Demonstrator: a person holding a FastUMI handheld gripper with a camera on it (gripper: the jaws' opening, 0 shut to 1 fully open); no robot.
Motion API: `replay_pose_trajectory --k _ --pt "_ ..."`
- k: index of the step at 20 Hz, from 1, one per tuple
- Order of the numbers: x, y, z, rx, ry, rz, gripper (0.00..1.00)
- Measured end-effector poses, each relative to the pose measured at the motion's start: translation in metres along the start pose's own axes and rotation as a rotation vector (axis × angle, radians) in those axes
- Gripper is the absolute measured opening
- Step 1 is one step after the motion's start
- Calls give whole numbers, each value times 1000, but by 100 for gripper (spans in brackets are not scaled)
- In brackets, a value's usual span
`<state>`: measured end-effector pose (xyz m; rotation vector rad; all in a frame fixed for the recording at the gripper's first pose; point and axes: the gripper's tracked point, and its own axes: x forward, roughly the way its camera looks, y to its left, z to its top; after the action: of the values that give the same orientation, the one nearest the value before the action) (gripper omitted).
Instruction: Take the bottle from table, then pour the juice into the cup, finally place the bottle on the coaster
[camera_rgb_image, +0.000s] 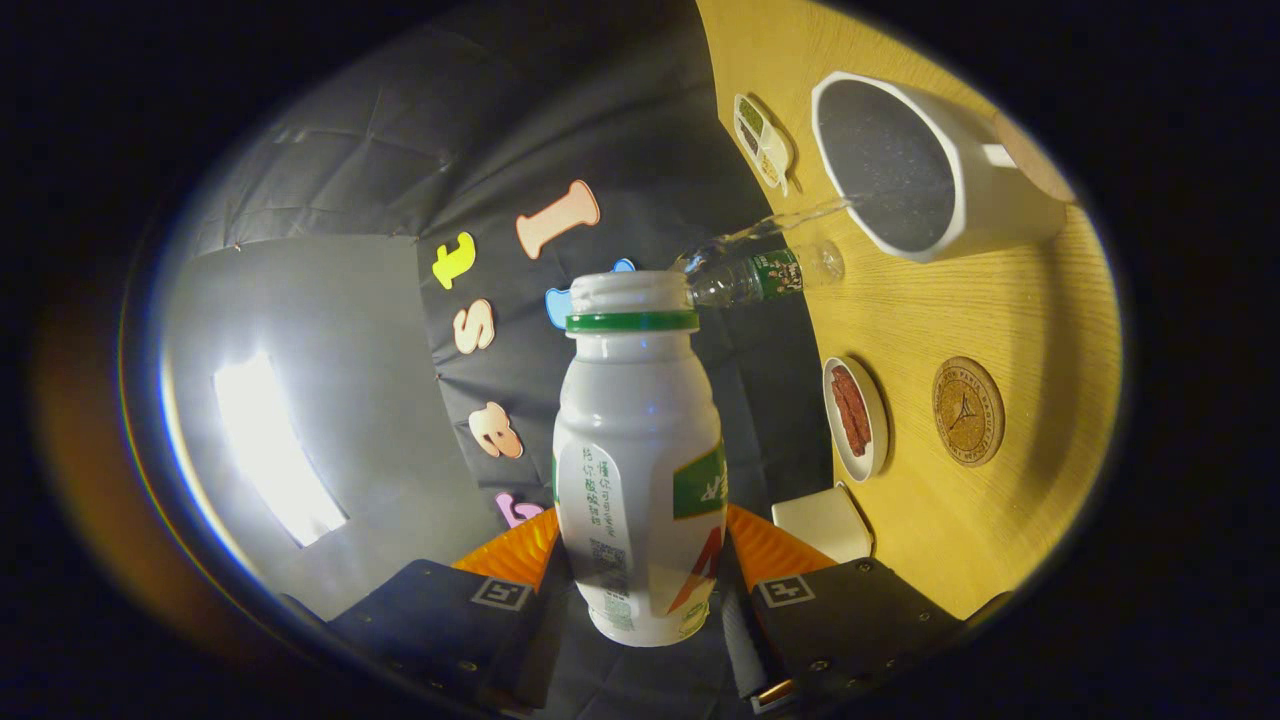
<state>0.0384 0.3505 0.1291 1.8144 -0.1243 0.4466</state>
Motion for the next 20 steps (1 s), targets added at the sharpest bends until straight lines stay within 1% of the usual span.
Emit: replay_pose_trajectory --k 13,20 --pt "0 6 6 65 -37 11 67" --pt "0 5 18 144 -94 11 67"
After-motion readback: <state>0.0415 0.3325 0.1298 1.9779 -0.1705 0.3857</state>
